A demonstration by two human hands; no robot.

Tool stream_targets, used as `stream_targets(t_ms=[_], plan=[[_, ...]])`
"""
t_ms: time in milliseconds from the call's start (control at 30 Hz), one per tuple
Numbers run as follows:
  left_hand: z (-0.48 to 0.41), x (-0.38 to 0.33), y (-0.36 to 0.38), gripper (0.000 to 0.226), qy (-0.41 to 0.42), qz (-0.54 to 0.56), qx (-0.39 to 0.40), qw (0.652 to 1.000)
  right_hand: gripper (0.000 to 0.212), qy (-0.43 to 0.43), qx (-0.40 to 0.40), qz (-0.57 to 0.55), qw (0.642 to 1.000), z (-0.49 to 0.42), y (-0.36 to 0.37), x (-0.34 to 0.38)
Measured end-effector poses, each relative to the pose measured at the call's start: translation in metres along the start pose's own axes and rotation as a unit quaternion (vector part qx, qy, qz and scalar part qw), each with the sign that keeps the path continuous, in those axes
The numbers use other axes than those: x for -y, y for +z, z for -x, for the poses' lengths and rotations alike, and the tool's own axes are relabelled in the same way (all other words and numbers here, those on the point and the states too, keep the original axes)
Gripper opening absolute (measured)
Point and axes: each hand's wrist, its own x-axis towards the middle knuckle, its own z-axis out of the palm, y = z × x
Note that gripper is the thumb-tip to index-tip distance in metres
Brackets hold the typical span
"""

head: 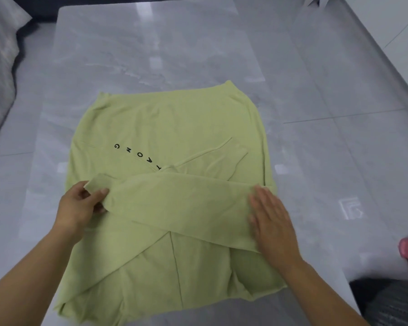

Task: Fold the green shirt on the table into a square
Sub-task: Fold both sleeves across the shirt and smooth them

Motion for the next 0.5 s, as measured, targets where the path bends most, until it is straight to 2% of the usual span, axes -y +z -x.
stream_targets(t_ms=[67, 133, 233, 367, 500], plan=[[0.000, 0.000, -0.001, 0.003, -0.025, 0.053, 0.009, 0.998, 0.056, -0.002, 0.067, 0.019, 0.998, -0.012, 0.005, -0.006], [0.001, -0.001, 0.000, 0.007, -0.033, 0.083, 0.023, 0.996, 0.063, 0.012, 0.109, 0.037, 0.993, -0.012, 0.006, -0.027], [0.006, -0.001, 0.009, 0.009, -0.001, -0.007, 0.041, 0.999, 0.062, -0.004, 0.123, 0.059, 0.991, -0.006, 0.001, -0.053], [0.008, 0.007, 0.012, 0.005, 0.004, -0.075, -0.018, 0.997, 0.060, -0.017, 0.103, 0.046, 0.993, -0.014, -0.003, -0.036], [0.013, 0.016, 0.015, 0.018, 0.027, -0.204, -0.073, 0.976, 0.064, 0.004, 0.107, 0.034, 0.994, -0.008, 0.003, -0.032]])
